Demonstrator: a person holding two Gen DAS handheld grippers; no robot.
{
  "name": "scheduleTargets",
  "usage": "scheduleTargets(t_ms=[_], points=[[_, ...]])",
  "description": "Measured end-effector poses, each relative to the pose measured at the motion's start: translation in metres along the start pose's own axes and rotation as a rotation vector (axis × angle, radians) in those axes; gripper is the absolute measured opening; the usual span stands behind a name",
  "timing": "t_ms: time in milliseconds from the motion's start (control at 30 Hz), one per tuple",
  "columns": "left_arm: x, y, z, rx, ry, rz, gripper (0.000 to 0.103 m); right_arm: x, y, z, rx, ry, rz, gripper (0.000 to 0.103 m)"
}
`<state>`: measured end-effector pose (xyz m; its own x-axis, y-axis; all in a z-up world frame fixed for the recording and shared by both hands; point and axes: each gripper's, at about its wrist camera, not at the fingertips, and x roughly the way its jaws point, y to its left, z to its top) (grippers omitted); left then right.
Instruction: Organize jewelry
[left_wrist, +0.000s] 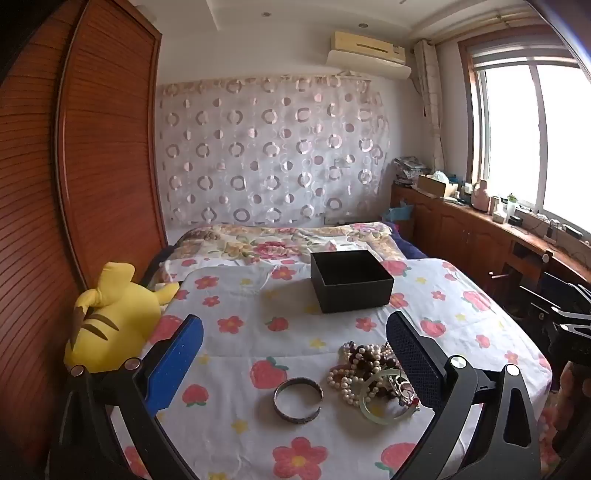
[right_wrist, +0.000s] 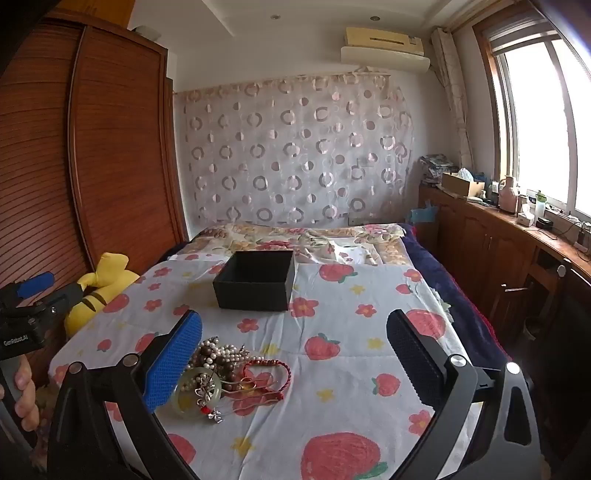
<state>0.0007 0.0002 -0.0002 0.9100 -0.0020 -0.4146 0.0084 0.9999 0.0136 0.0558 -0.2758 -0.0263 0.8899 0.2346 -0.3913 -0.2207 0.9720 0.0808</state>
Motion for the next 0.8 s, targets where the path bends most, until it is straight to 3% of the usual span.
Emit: scheduleTargets(t_ms=[800], points=[[-0.0011,-0.0043,0.0043,0.001,-0.017,0.005,0.096,-0.0012,-0.0008,0.0007,0.002,0.007,-0.001,0.101]])
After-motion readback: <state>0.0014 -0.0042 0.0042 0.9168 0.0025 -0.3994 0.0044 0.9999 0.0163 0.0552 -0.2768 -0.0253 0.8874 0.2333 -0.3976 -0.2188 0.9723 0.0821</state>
